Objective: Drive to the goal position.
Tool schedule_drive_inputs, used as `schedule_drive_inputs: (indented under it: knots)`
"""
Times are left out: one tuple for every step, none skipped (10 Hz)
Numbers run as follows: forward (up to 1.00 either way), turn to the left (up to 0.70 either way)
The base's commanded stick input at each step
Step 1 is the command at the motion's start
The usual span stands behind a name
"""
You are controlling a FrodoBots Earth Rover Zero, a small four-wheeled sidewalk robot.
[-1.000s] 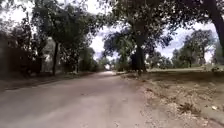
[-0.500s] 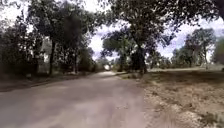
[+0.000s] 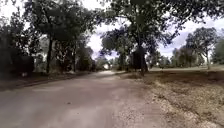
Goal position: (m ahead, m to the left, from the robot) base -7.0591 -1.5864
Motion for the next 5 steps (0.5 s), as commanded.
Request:
schedule_drive_inputs:
  knots:
    - [-0.85, 0.00]
    - [-0.85, 0.00]
    - [-0.85, 0.00]
    - [-0.85, 0.00]
    - [-0.85, 0.00]
